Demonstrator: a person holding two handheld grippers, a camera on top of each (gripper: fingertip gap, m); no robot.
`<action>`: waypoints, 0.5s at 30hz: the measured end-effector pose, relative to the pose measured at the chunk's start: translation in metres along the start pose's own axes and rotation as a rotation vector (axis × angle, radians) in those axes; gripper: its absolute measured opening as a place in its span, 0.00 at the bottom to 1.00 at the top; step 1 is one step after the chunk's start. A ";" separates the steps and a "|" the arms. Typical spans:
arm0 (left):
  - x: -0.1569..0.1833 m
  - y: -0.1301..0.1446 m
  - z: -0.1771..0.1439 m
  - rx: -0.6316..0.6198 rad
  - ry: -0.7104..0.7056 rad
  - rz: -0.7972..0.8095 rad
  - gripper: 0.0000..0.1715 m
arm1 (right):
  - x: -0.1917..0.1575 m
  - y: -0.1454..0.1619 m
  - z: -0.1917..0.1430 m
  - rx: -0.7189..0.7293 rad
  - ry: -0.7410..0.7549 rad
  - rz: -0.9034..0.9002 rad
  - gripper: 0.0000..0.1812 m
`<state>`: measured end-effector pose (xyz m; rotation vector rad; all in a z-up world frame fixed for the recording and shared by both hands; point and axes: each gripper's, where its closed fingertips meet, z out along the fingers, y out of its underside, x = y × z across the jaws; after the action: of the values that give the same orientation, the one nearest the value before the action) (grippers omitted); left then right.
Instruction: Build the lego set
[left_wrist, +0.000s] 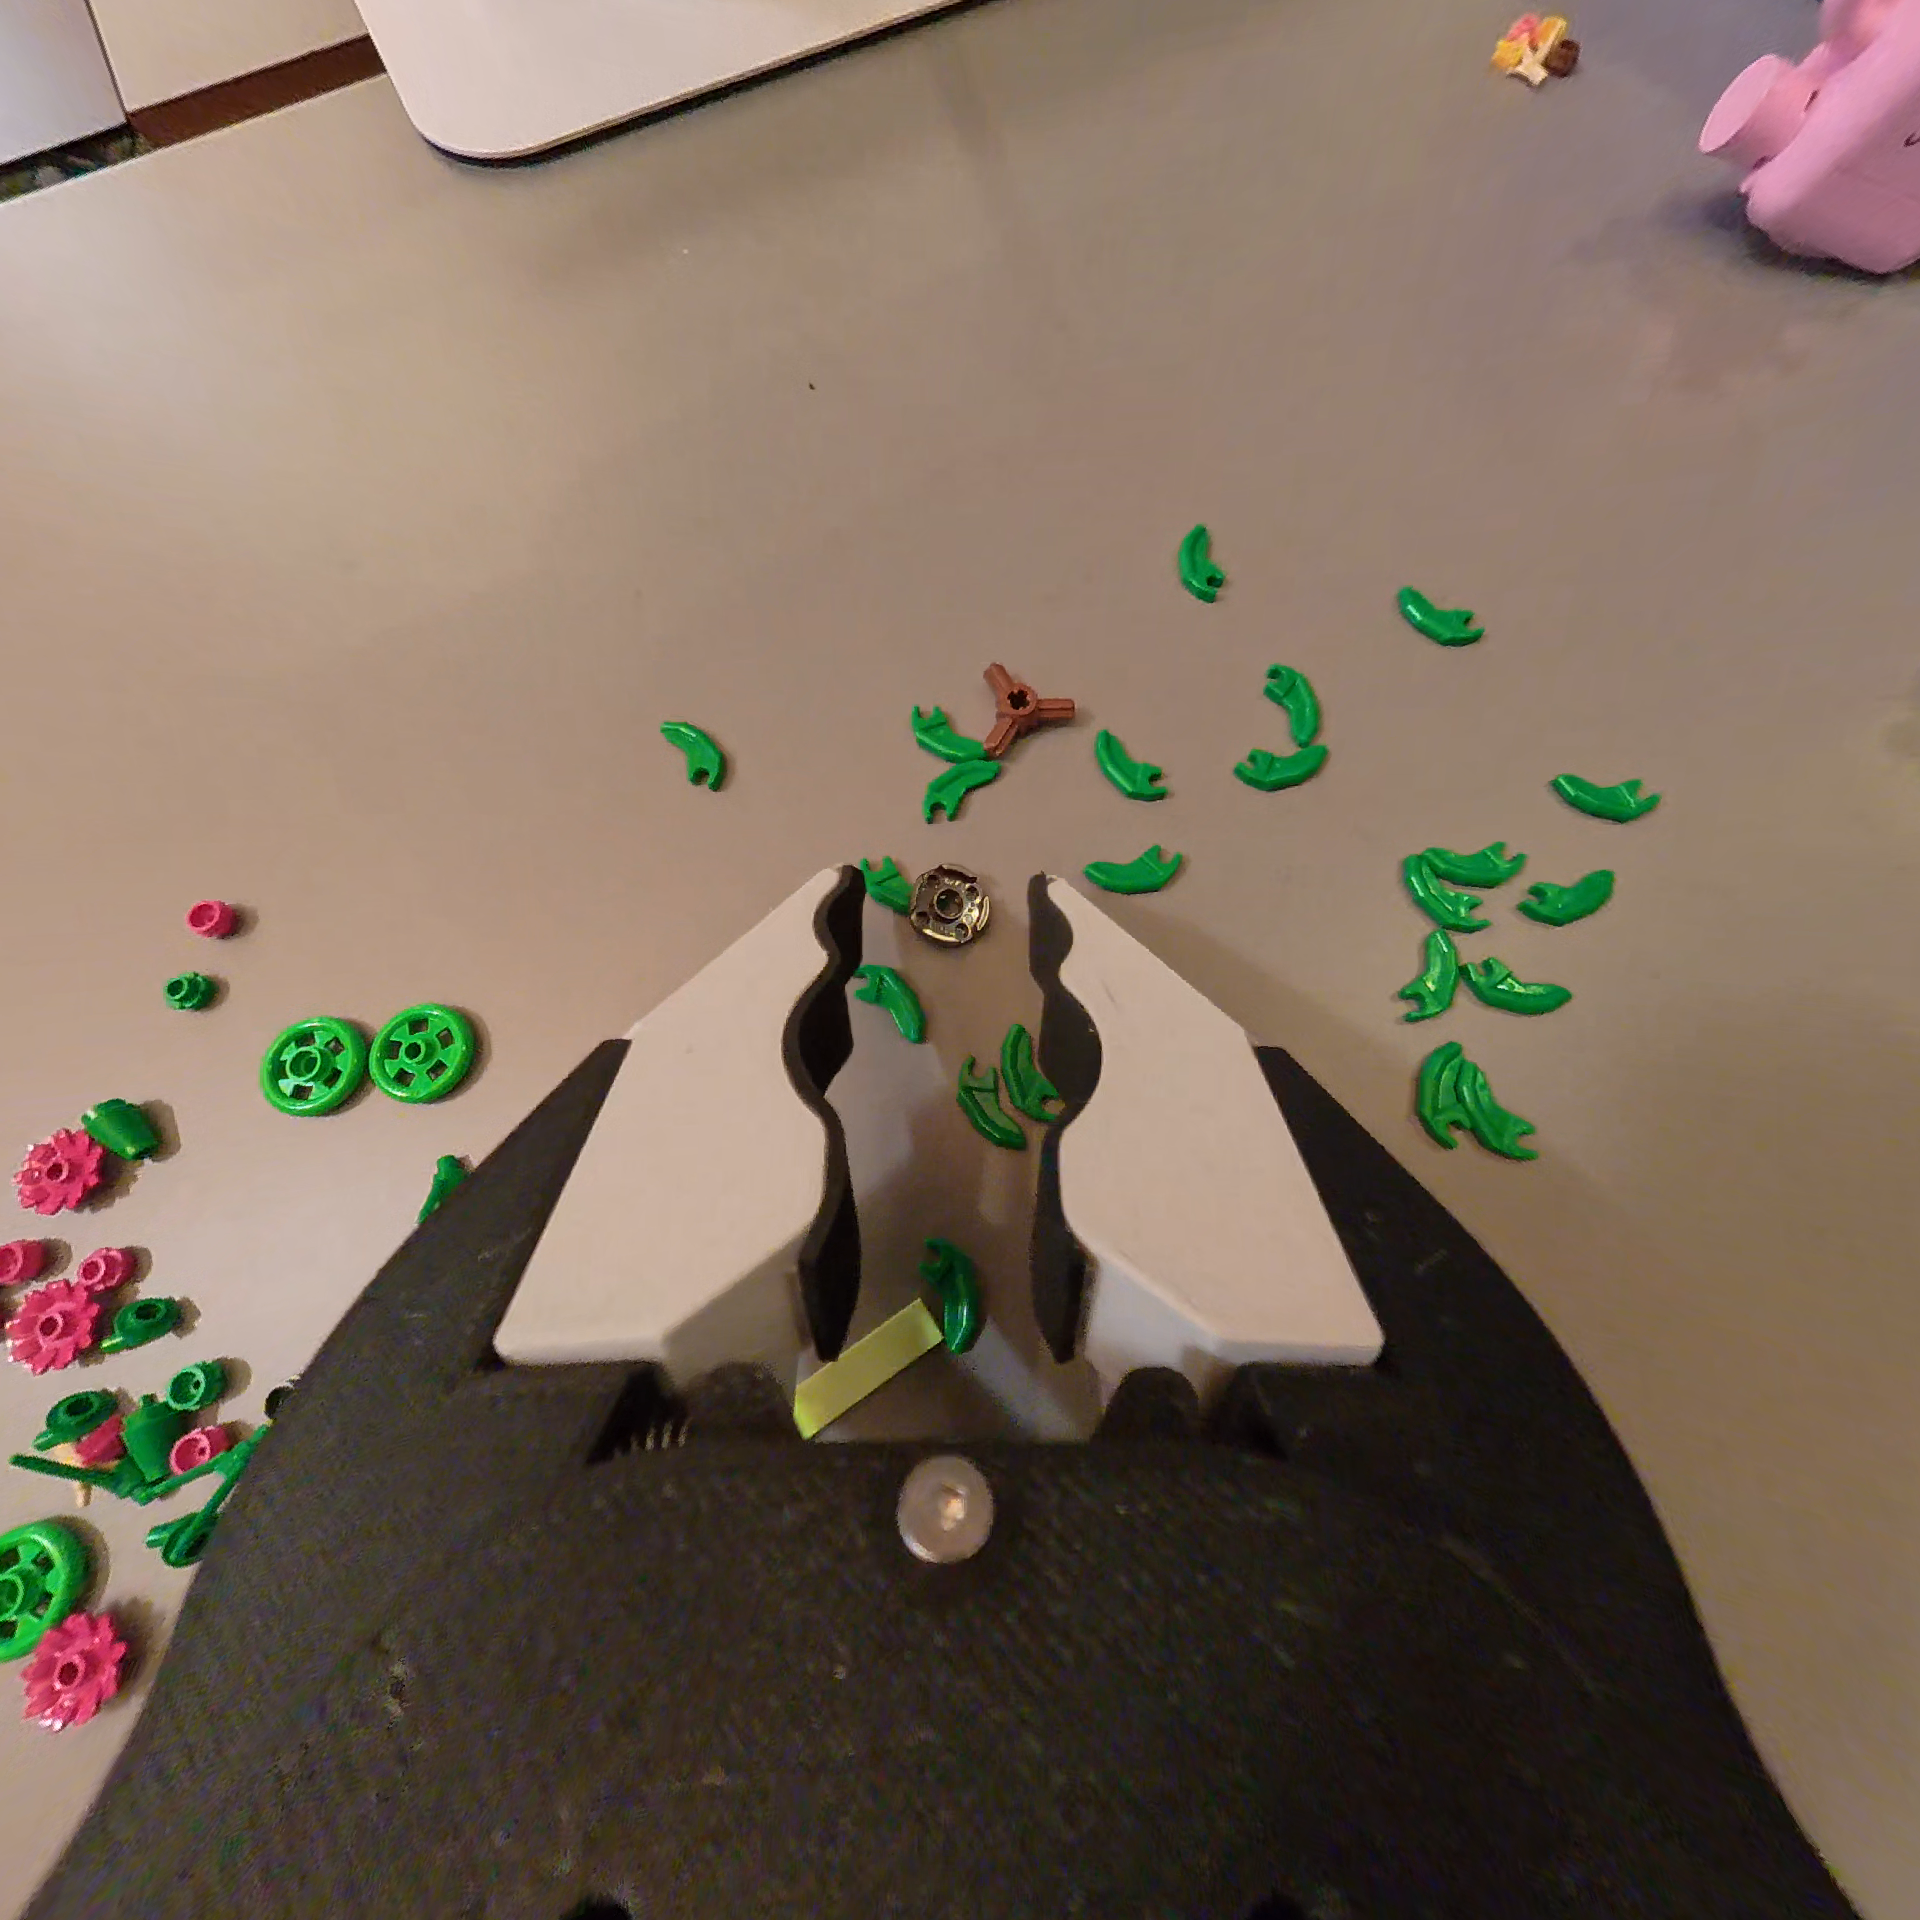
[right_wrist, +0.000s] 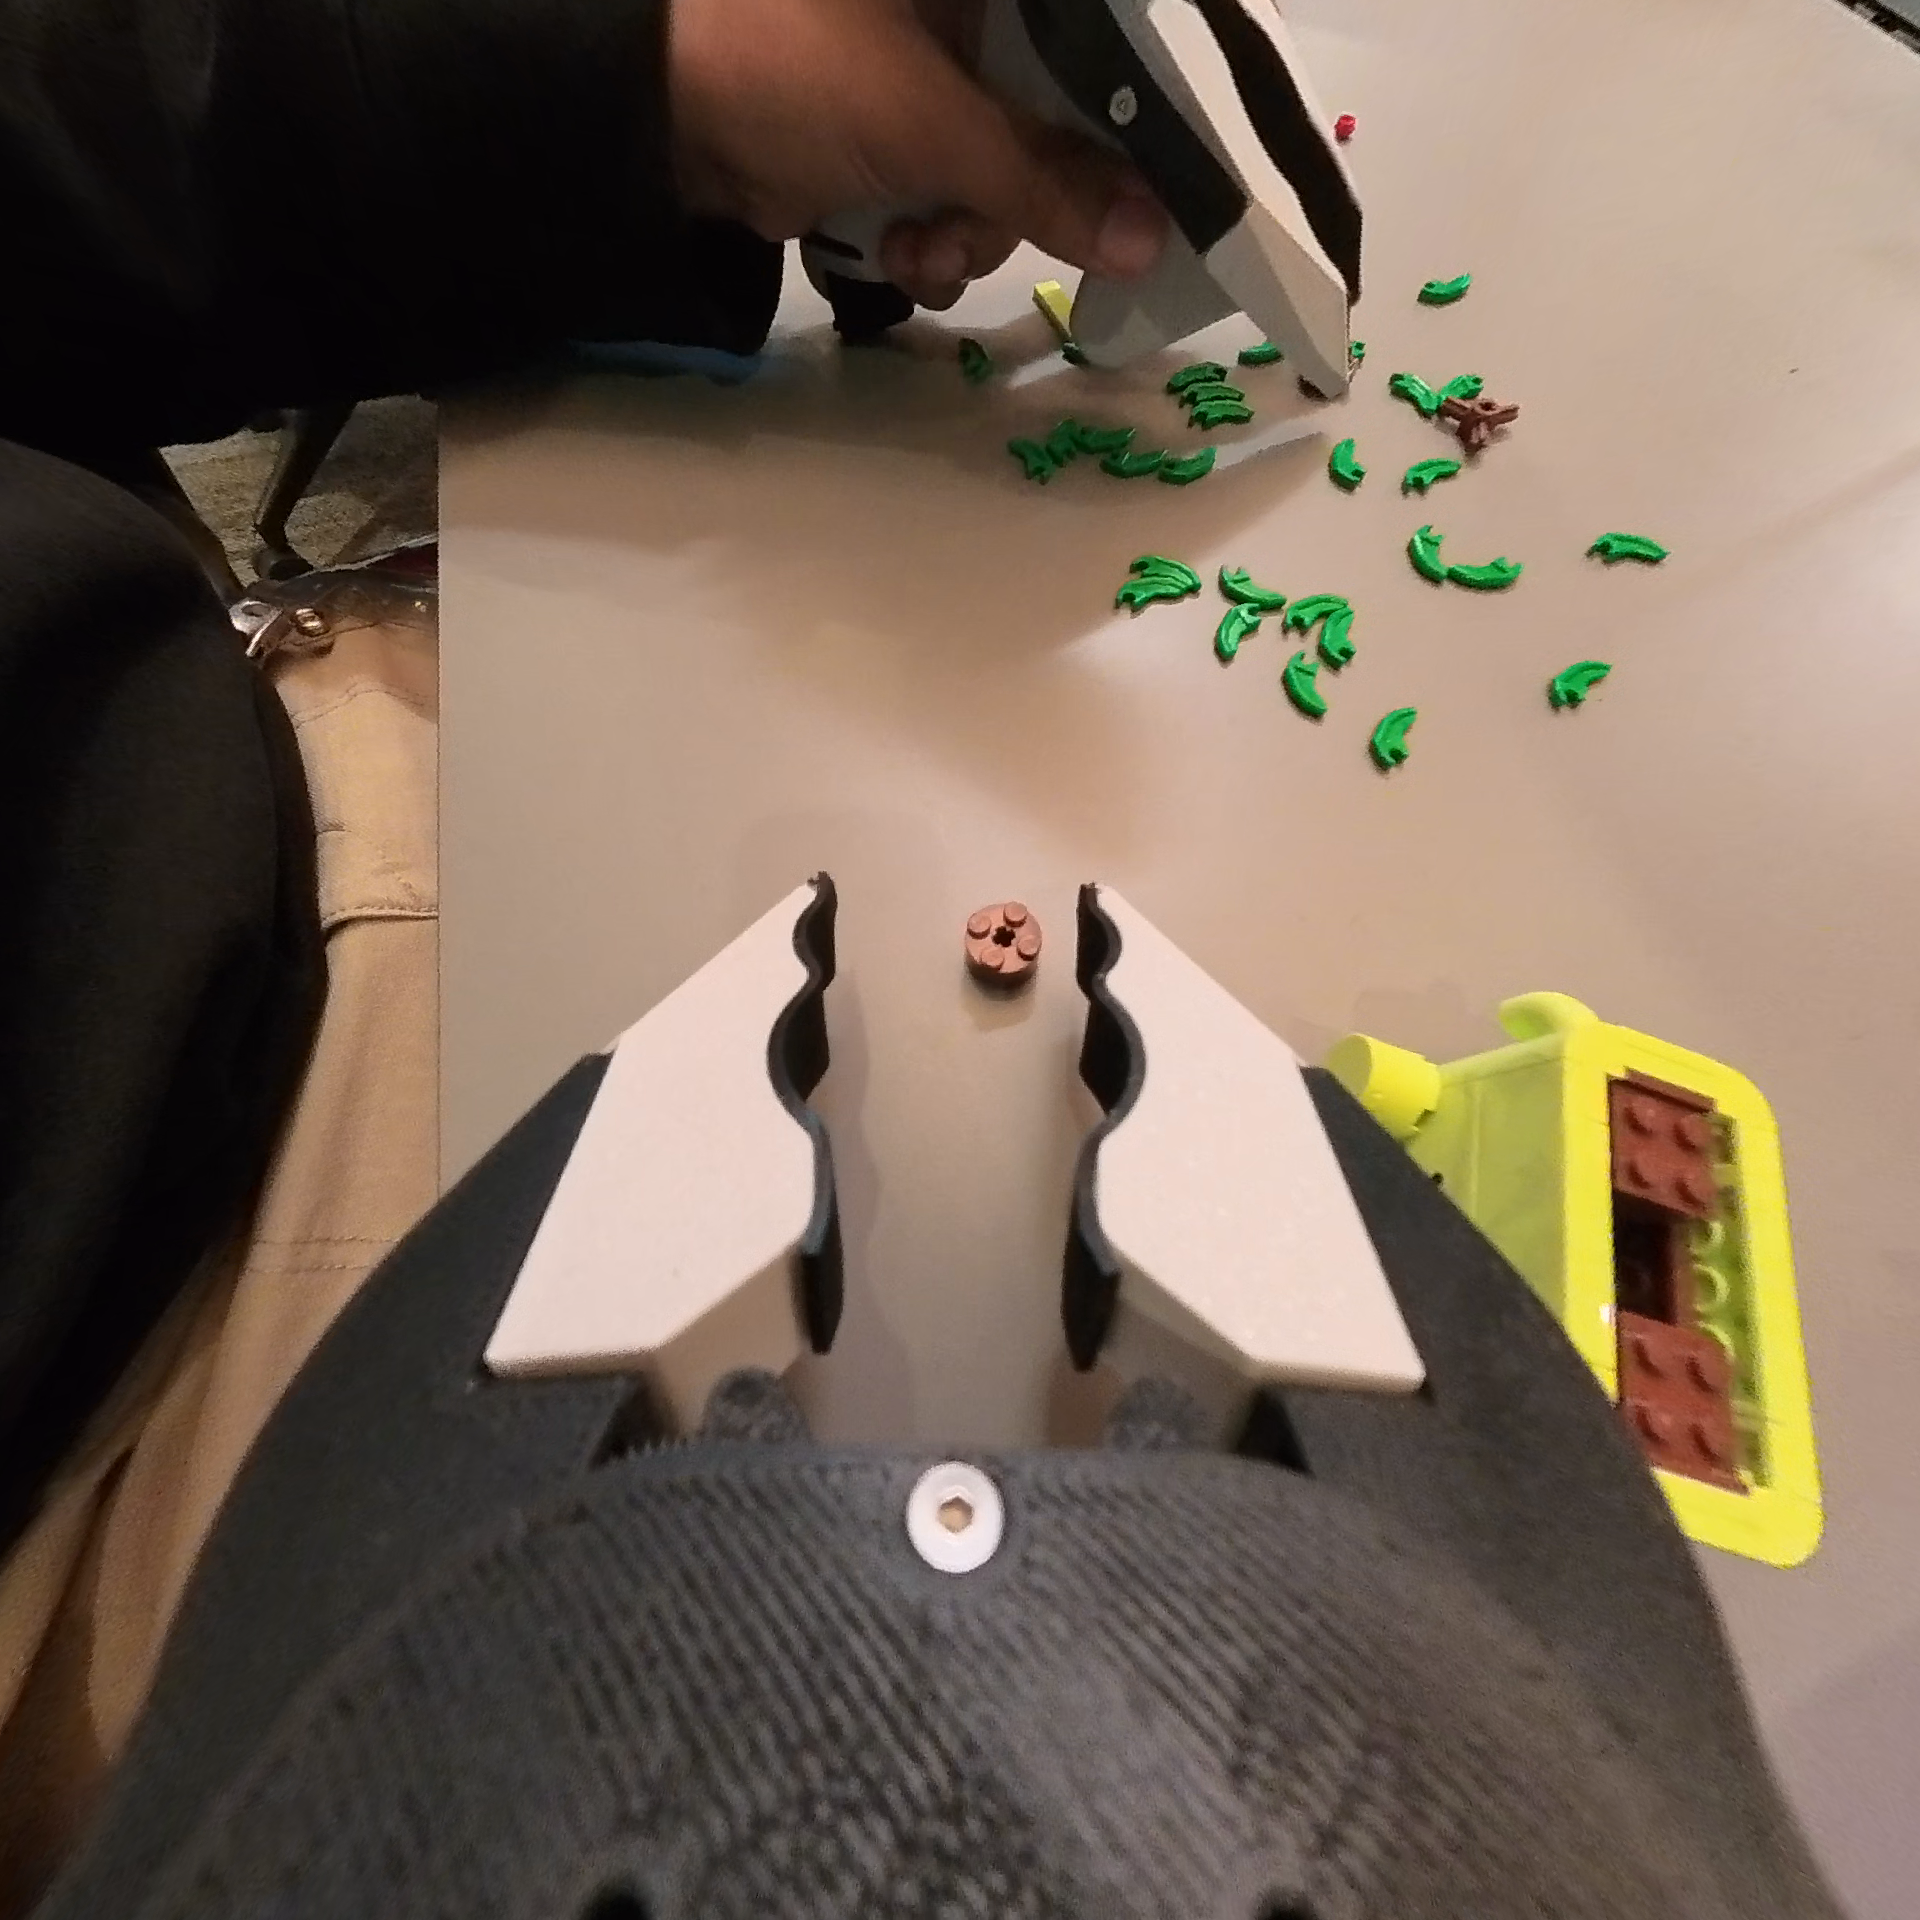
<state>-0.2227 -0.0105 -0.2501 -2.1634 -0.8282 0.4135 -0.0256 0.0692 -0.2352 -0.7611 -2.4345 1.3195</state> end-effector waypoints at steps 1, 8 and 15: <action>0.000 0.001 0.000 -0.005 -0.001 0.003 0.17 | 0.000 0.000 0.000 -0.001 0.001 -0.001 0.25; 0.000 0.003 0.002 -0.023 0.000 -0.007 0.13 | -0.001 0.002 0.002 -0.016 0.003 -0.010 0.25; -0.001 0.001 0.000 -0.002 0.014 -0.025 0.07 | -0.001 0.003 0.003 -0.026 0.008 -0.023 0.26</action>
<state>-0.2229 -0.0111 -0.2506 -2.1533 -0.8470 0.3847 -0.0247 0.0680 -0.2394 -0.7418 -2.4515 1.2762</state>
